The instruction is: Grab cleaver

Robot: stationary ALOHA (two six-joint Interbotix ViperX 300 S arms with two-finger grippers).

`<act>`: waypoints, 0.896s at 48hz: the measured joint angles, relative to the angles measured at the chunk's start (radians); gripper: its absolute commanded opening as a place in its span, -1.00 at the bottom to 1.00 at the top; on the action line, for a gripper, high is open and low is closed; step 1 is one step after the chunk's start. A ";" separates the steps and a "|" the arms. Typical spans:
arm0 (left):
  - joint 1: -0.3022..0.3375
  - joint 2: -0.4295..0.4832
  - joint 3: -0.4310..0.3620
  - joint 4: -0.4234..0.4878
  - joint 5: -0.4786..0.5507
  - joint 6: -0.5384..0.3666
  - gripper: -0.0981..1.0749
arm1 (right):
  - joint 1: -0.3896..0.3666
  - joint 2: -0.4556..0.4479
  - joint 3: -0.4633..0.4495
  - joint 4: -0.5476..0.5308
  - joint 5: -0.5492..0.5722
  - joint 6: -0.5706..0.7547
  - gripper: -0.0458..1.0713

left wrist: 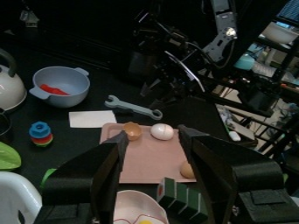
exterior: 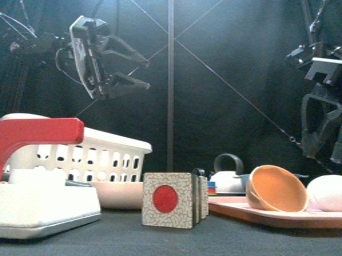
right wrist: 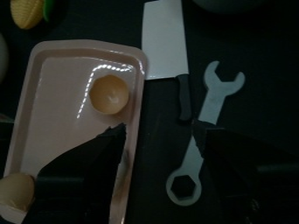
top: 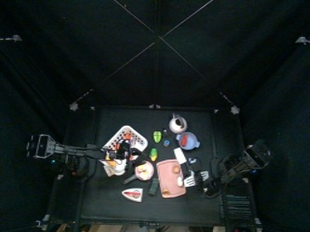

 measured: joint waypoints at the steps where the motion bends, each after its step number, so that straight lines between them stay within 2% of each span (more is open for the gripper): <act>1: 0.000 0.000 0.002 -0.002 0.002 0.000 0.65 | -0.011 -0.008 0.011 -0.008 -0.015 0.000 0.74; 8: 0.000 0.000 0.002 -0.008 0.002 0.000 0.65 | -0.091 -0.055 0.087 -0.080 -0.126 -0.002 0.74; 21: 0.002 0.000 0.008 -0.009 0.002 0.000 0.65 | -0.167 -0.110 0.202 -0.129 -0.288 -0.002 0.74; 35: 0.002 0.002 0.008 -0.017 0.002 0.000 0.65 | -0.187 -0.110 0.215 -0.173 -0.314 -0.002 0.73; 43: 0.002 0.000 0.009 -0.017 0.002 0.000 0.65 | -0.189 -0.097 0.206 -0.179 -0.318 -0.002 0.63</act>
